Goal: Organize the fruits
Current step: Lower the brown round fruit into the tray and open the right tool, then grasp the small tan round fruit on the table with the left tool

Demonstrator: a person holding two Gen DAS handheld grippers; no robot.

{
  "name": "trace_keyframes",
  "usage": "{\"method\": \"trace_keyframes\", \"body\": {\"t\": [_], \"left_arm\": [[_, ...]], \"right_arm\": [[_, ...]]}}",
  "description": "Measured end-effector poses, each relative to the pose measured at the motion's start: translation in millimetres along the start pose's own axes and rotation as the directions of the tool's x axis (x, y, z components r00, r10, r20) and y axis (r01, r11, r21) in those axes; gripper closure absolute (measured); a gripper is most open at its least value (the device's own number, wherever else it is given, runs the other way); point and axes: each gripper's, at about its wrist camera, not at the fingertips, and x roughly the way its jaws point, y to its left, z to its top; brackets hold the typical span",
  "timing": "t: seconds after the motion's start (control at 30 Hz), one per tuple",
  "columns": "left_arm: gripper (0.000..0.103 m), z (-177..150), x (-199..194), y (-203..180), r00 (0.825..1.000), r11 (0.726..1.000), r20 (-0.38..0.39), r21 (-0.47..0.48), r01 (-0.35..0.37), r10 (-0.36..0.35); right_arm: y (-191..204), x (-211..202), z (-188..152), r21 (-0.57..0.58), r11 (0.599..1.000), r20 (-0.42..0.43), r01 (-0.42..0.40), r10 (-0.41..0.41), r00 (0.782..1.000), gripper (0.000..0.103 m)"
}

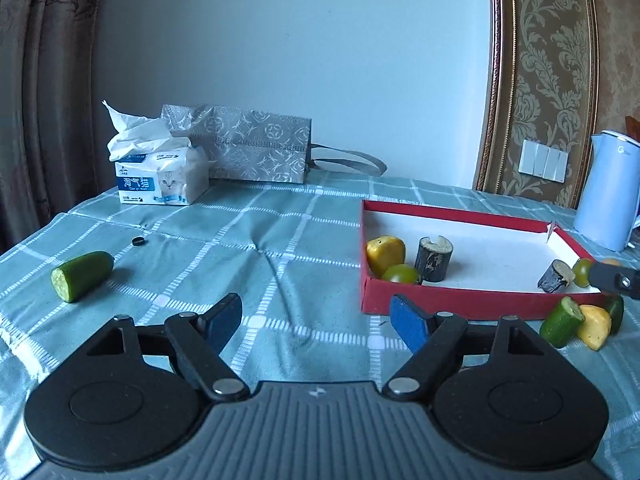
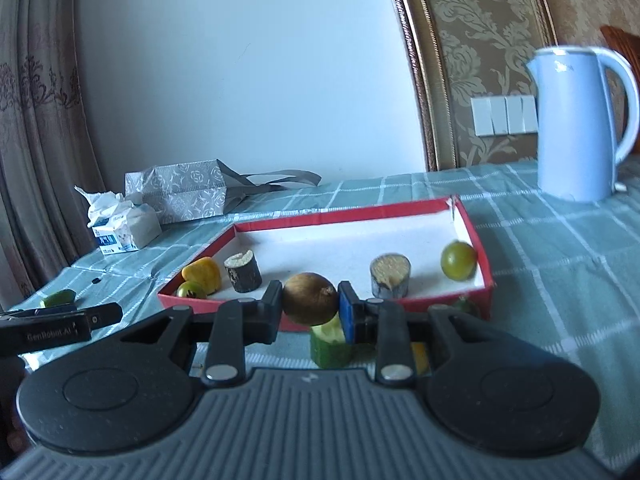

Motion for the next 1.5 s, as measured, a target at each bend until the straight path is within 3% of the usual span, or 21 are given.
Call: {"method": "trace_keyframes", "body": {"t": [0.27,0.57,0.6,0.67,0.73,0.87,1.0,1.2,1.33,1.5], "left_arm": [[0.022,-5,3,-1,1.000,1.000,-0.013,0.016,0.011,-0.011],[0.022,-9,7,-4,0.999,0.999,-0.030,0.035,0.024,-0.023],[0.022,-9,8,-5,0.999,0.999,-0.033,0.040,0.023,-0.022],[0.022,-10,8,-6,0.999,0.999,-0.036,0.045,0.022,-0.020],[0.022,-10,9,-5,0.999,0.999,-0.038,0.043,0.019,-0.017],[0.022,-9,8,-6,0.999,0.999,-0.035,0.049,0.017,-0.015],[0.022,-8,2,-13,0.999,0.997,-0.024,0.067,0.044,-0.042],[0.022,-12,1,-57,0.991,0.977,-0.054,0.171,0.128,-0.121],[0.022,-19,4,-86,0.989,0.957,-0.074,0.255,0.139,-0.124],[0.022,-21,3,-96,0.990,0.947,-0.065,0.289,0.139,-0.126]], "right_arm": [[10,54,38,-0.041,0.999,-0.047,0.034,-0.036,0.998,0.075],[-11,109,25,0.008,0.995,-0.146,0.101,-0.099,0.984,0.074],[-13,111,23,0.008,0.994,-0.148,0.108,-0.106,0.983,0.071],[-16,111,21,0.022,0.995,-0.145,0.101,-0.097,0.985,0.055],[-16,106,22,0.029,0.994,-0.117,0.107,-0.103,0.988,0.041],[-19,84,30,0.073,0.994,-0.060,0.075,-0.070,0.996,0.039],[-29,44,31,0.120,0.992,0.017,0.039,-0.041,0.999,0.031],[-51,-2,19,0.152,0.988,0.060,0.042,-0.052,0.997,0.031],[-67,-15,12,0.199,0.979,0.070,0.043,-0.058,0.996,0.031],[-74,-18,7,0.222,0.975,0.070,0.017,-0.033,0.997,0.031]]}}
